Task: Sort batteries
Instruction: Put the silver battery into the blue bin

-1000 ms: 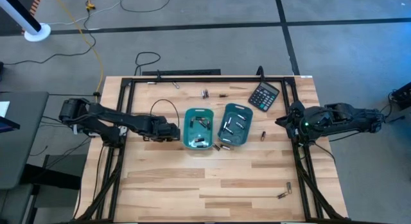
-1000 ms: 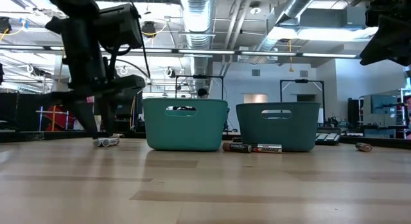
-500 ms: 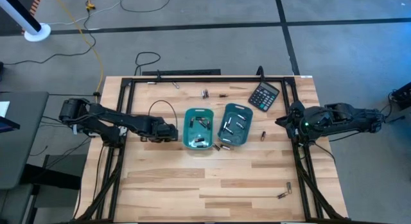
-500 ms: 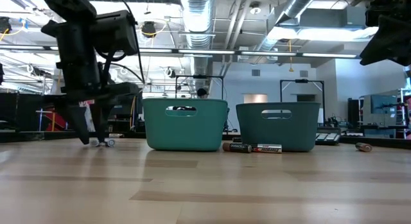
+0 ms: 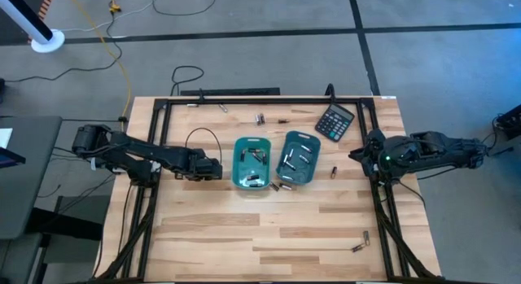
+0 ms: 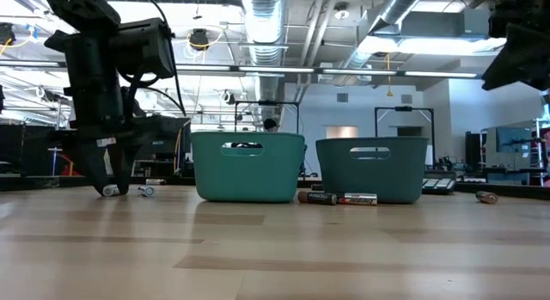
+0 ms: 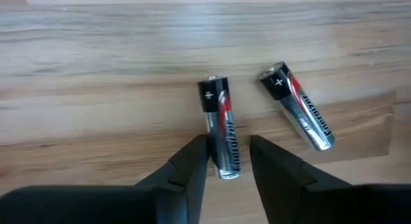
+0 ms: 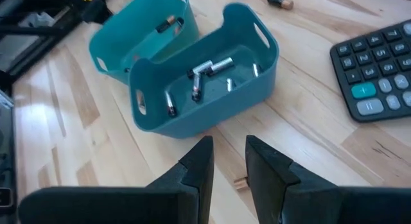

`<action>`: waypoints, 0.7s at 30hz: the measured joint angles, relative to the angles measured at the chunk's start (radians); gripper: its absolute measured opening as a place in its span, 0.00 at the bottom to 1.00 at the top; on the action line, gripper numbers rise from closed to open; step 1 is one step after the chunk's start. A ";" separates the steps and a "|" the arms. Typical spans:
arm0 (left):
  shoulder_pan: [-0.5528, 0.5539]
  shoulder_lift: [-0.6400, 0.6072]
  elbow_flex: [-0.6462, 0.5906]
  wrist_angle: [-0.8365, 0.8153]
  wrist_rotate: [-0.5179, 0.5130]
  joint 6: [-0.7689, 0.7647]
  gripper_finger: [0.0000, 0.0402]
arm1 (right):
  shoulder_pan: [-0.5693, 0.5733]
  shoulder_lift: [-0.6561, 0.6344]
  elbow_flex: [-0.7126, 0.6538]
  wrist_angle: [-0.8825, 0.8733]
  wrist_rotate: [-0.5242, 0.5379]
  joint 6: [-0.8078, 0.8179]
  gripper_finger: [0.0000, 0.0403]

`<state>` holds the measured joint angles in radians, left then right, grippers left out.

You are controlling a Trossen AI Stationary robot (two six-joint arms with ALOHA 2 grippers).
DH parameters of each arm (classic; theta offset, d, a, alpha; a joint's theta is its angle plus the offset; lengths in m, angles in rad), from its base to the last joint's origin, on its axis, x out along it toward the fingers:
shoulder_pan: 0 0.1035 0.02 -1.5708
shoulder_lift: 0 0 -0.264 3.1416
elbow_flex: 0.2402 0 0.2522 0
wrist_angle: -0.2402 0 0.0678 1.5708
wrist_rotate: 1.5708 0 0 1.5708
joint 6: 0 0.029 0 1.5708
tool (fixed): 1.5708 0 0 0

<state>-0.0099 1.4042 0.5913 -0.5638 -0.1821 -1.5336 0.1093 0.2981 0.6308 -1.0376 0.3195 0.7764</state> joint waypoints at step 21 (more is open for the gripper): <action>0.006 -0.194 0.064 -0.111 -0.086 0.118 0.09 | 0.000 0.000 -0.031 0.002 0.000 0.038 0.27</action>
<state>-0.0042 1.2098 0.6554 -0.6752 -0.2681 -1.4160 0.1093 0.2981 0.5999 -1.0351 0.3195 0.8146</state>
